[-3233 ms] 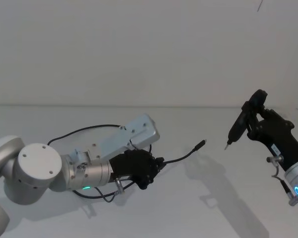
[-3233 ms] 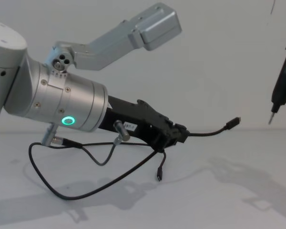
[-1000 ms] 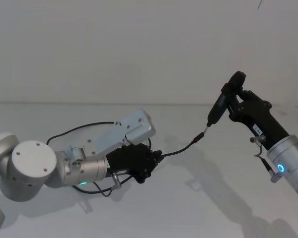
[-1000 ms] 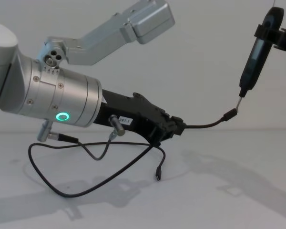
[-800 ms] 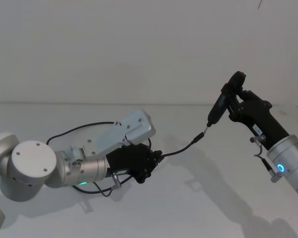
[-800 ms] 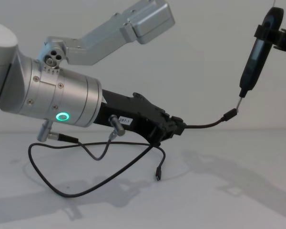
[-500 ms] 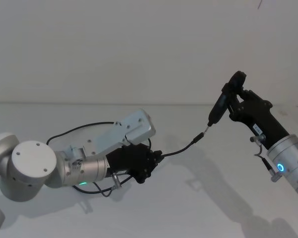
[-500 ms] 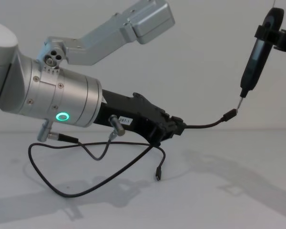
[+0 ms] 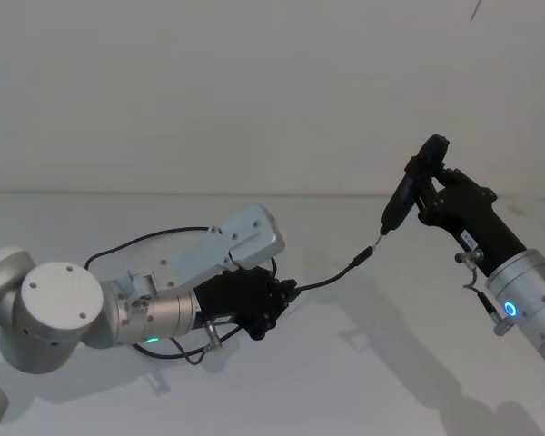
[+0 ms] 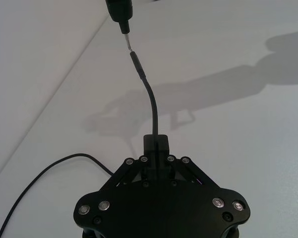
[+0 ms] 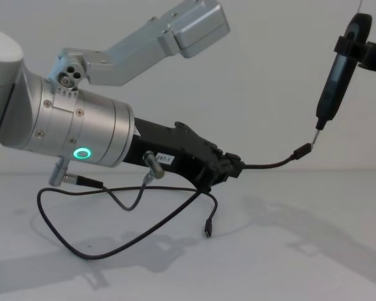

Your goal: Pick up the data cable with the one hand.

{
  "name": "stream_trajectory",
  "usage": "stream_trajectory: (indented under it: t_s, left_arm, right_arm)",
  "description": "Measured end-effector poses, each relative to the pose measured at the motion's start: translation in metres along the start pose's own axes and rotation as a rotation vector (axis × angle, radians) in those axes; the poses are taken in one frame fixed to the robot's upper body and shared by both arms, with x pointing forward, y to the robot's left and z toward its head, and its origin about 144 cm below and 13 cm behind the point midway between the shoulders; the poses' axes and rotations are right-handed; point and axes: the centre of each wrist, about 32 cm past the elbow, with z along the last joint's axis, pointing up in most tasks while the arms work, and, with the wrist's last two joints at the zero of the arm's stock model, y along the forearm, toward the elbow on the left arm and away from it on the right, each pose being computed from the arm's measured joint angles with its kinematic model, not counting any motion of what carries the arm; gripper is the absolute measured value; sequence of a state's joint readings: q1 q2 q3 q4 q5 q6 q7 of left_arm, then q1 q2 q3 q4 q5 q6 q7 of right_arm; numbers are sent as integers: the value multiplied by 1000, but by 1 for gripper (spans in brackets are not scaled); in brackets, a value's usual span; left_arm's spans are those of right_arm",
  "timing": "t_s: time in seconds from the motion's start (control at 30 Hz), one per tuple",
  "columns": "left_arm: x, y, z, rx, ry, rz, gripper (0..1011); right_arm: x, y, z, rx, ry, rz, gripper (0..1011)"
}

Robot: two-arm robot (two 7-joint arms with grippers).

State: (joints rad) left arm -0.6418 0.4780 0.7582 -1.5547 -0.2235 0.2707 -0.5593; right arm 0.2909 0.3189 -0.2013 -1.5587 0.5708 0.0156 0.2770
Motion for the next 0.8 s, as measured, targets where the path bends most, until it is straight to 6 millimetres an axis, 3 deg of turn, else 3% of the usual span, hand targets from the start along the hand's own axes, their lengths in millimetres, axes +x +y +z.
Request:
stream_trajectory:
  t_s: [0.8]
  left_arm:
    - [0, 0, 0, 0, 0, 0, 36]
  right_arm:
    - [2, 1, -2, -15, -2, 4, 279]
